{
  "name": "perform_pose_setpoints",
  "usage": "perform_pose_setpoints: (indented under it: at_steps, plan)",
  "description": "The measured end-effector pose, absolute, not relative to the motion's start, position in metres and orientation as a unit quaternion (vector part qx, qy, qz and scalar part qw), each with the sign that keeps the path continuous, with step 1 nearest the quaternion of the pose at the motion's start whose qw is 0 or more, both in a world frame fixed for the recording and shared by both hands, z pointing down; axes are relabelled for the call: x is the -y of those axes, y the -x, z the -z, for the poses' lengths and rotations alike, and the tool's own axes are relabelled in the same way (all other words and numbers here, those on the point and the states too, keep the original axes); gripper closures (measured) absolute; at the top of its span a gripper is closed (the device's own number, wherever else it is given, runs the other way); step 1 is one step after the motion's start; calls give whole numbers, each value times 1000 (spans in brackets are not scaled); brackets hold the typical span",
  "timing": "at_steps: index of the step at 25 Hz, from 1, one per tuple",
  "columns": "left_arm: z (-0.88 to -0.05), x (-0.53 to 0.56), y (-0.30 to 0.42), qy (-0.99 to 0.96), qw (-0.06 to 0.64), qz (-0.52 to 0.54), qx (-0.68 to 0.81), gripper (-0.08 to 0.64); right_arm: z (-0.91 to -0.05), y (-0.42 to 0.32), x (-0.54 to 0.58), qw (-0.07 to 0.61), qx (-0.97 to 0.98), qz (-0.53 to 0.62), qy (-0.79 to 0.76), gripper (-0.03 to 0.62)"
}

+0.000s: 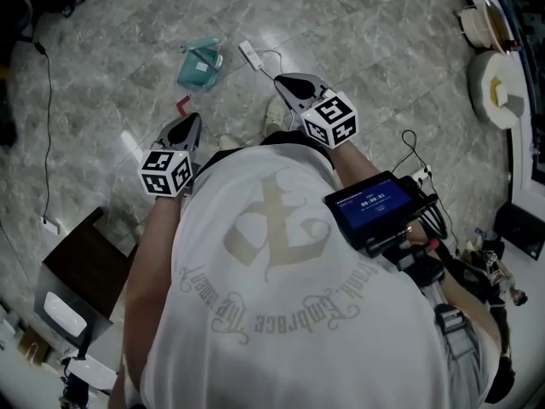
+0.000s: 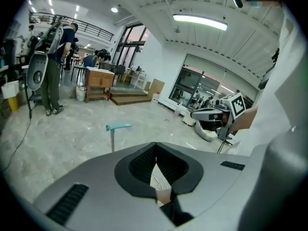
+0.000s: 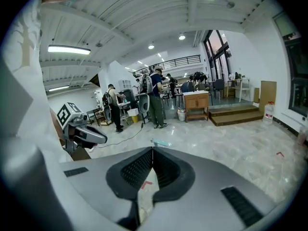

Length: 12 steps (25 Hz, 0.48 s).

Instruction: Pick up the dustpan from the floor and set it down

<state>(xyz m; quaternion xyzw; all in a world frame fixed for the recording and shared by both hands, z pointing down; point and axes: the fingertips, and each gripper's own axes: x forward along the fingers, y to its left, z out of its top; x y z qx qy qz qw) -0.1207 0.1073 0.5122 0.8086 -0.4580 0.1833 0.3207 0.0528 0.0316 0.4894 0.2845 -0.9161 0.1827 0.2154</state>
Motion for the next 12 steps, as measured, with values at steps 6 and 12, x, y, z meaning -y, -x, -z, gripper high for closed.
perform_pose_setpoints:
  at_steps: [6, 12]
  plan:
    - [-518, -108, 130, -800, 324, -195, 466, 548, -488, -46, -31, 203, 920, -190, -277, 575]
    - [-518, -115, 151, -772, 341, -186, 504, 548, -485, -36, -31, 199, 924, -187, -268, 575]
